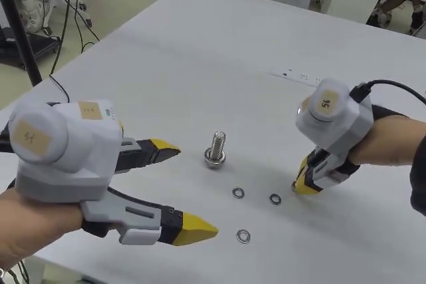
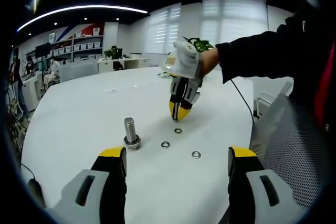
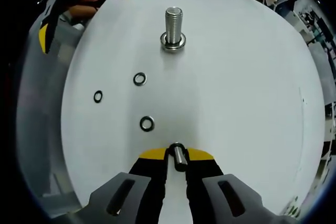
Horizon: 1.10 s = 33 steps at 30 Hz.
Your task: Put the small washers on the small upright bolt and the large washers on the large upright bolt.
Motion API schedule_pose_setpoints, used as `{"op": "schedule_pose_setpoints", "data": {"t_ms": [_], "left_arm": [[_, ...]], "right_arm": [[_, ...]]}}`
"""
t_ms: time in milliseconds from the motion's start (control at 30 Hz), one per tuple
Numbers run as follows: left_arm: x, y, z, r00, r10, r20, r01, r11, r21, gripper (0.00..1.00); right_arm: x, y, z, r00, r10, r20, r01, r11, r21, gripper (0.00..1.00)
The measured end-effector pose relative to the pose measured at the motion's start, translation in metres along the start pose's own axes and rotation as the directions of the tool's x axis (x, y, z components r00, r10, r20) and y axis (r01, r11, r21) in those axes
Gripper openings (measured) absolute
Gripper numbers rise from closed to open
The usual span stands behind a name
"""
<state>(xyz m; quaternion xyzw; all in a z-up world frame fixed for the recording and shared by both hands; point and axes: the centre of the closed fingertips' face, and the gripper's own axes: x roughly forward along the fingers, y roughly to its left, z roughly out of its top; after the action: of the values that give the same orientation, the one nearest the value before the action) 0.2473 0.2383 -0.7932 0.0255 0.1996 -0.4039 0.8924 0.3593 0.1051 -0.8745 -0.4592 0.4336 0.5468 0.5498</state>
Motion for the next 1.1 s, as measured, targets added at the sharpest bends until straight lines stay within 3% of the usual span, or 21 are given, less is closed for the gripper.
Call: {"op": "schedule_pose_setpoints", "data": {"t_ms": [600, 867, 1100], "left_arm": [[0.002, -0.002, 0.001, 1.0, -0.009, -0.003, 0.009, 1.0, 0.005, 0.79], [0.0, -0.002, 0.002, 1.0, -0.006, 0.0, 0.006, 1.0, 0.007, 0.79], [-0.001, -0.003, 0.002, 1.0, -0.002, 0.003, 0.002, 1.0, 0.008, 0.79]], "right_arm": [[-0.017, -0.004, -0.003, 0.9984, -0.042, 0.038, 0.041, 0.999, 0.018, 0.41], [-0.029, 0.001, 0.012, 0.9955, -0.046, 0.082, 0.047, 0.999, -0.012, 0.43], [-0.033, 0.01, 0.031, 0.9935, -0.041, 0.106, 0.05, 0.995, -0.082, 0.43]]}}
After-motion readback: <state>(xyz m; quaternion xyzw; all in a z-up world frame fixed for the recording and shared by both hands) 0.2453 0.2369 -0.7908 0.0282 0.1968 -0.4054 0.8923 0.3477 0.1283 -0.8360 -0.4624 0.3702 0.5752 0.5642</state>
